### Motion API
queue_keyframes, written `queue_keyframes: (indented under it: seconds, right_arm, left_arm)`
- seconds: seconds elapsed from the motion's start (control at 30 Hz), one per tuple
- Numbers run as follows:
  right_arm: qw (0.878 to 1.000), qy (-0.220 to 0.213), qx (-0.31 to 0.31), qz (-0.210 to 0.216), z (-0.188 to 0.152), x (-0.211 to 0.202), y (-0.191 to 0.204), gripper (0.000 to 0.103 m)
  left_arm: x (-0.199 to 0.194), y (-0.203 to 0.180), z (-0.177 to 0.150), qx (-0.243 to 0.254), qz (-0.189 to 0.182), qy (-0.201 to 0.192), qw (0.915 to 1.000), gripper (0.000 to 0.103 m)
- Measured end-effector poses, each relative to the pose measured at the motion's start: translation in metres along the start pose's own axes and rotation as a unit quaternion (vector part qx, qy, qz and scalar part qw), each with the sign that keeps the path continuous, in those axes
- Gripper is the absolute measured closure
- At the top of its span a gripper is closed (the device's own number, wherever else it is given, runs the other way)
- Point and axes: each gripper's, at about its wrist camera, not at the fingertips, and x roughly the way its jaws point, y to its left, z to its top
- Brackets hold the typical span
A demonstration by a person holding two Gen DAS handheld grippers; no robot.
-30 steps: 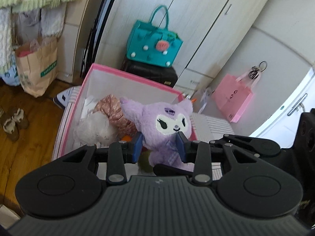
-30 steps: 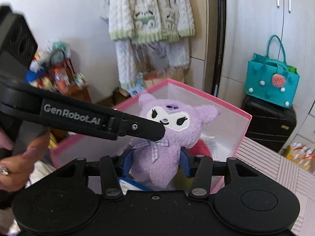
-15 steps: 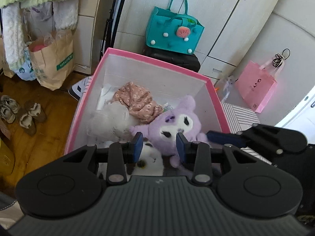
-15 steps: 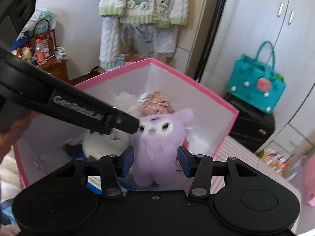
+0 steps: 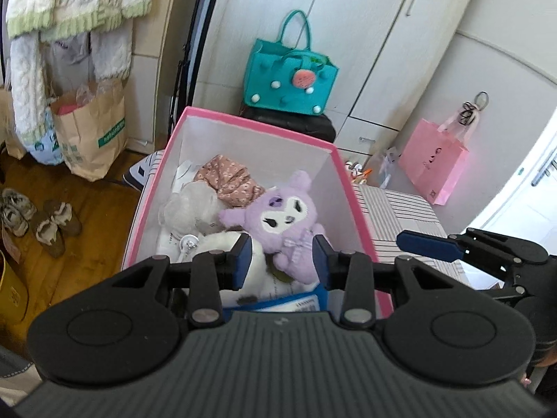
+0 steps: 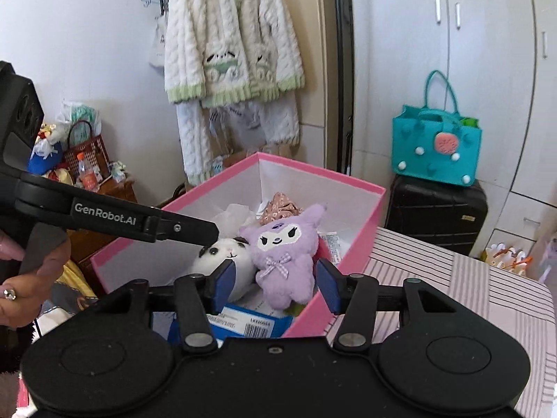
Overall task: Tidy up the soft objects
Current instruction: 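Lower the lilac plush into the box and open both grippers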
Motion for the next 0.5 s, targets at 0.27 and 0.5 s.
queue_keyframes:
  seconds: [0.27,0.5]
  right_arm:
    - [0.999,-0.019,0.007,-0.038,-0.017,-0.055,0.0,0.031]
    - [0.998,-0.039,0.024,-0.054,-0.028,-0.093,0.003,0.021]
  left_arm:
    - [-0.034,-0.025,-0.012,0.056,0.03,0.001,0.998,0.054]
    - [-0.067,-0.044,-0.028,0.09,0.025,-0.024,0.9953,0.036]
